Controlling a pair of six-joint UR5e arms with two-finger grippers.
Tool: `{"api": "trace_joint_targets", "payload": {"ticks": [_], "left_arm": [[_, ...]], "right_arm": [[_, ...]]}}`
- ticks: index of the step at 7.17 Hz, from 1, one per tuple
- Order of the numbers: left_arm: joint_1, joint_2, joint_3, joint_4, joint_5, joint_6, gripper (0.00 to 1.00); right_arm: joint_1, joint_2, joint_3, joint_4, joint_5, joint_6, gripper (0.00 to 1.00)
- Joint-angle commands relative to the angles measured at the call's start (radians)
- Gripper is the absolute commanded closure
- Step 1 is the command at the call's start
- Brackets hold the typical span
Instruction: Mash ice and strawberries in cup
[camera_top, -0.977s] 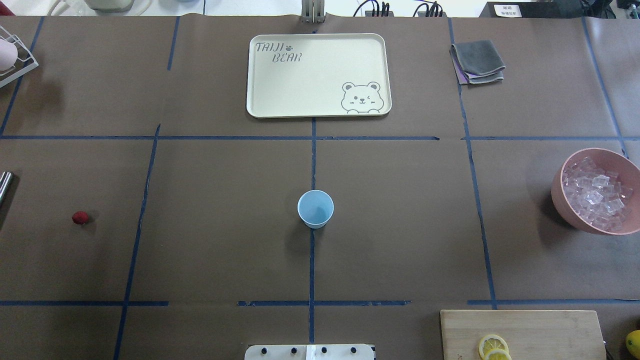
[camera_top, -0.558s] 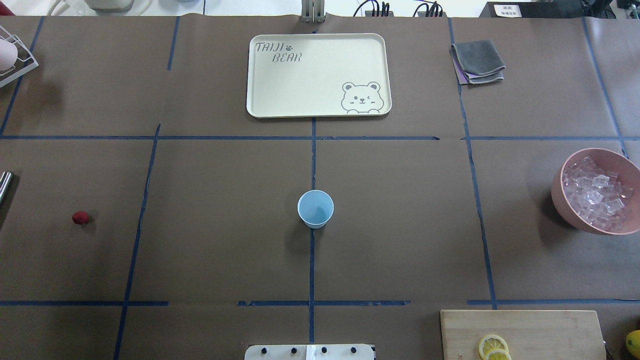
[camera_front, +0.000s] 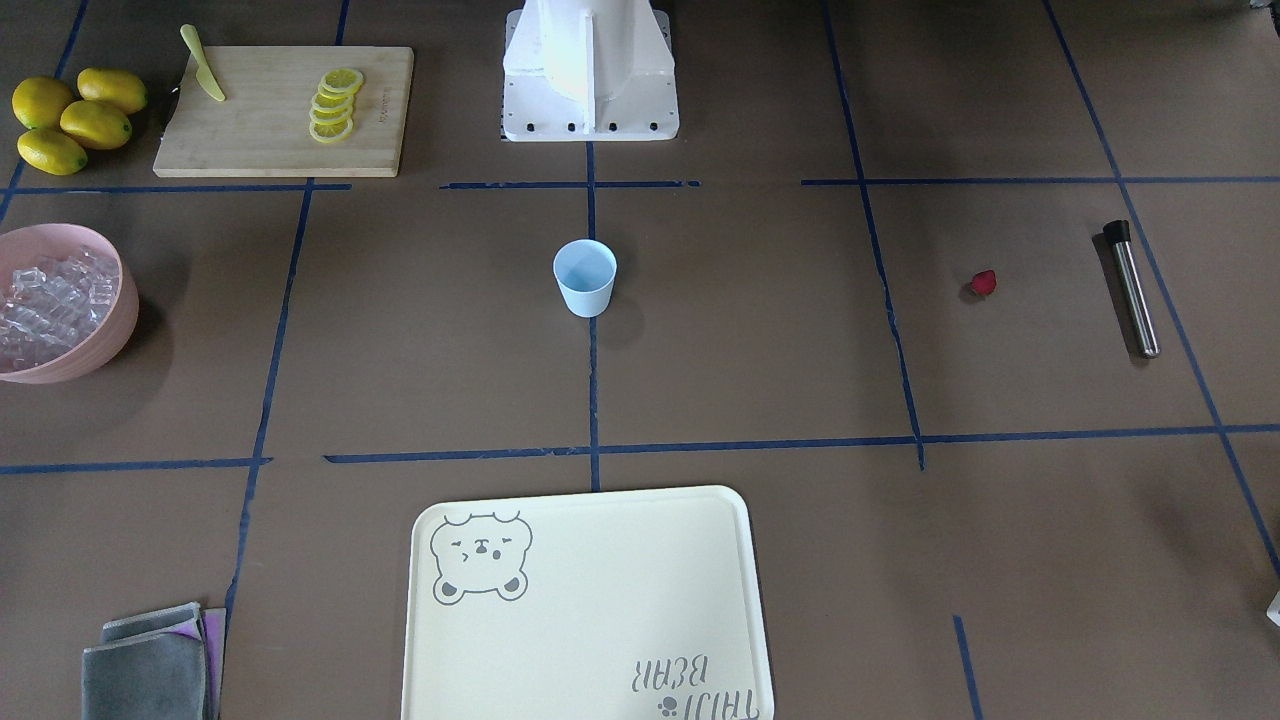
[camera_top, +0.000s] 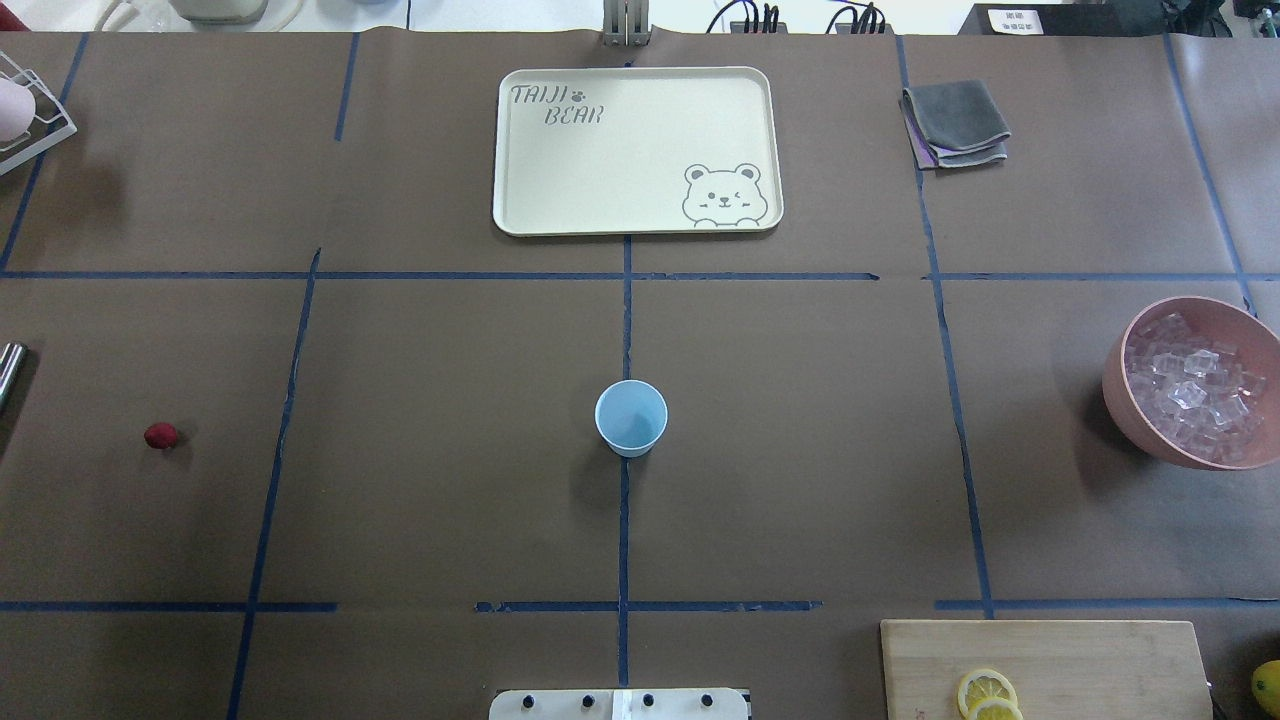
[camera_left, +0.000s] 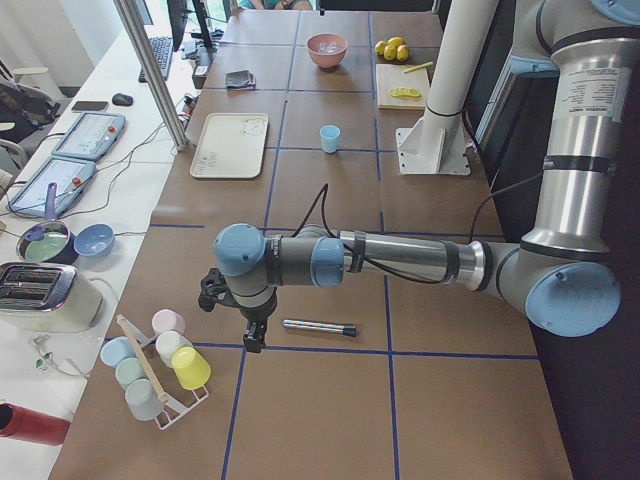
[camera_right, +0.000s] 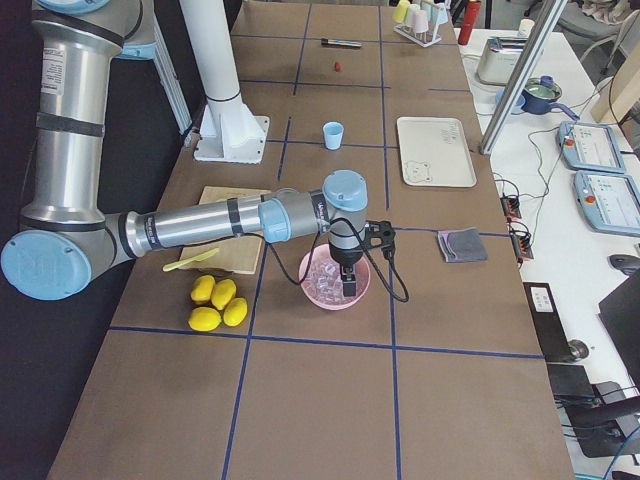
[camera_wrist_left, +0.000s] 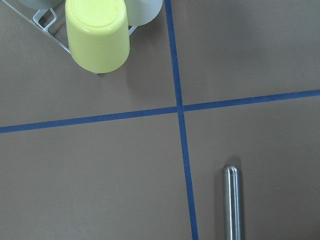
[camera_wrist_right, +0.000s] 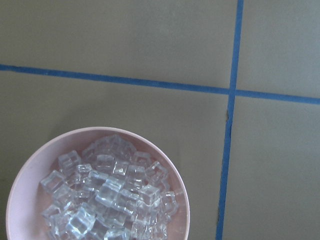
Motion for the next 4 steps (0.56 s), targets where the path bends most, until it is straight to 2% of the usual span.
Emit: {"api": "trace_joint_targets", "payload": {"ticks": [1, 3, 4], "left_arm": [[0.000, 0.000, 0.000, 0.000, 0.000, 0.000, 0.00], [0.000, -0.001, 0.000, -0.012, 0.000, 0.000, 0.00], [0.000, -0.001, 0.000, -0.012, 0.000, 0.000, 0.00]], "right_arm": [[-0.066, -0.022, 0.004, -0.001, -0.005, 0.004, 0.03], [-0.129, -0.020, 0.004, 0.014, -0.009, 0.088, 0.04], [-0.143, -0.020, 0.001, 0.020, -0.012, 0.098, 0.11]]}}
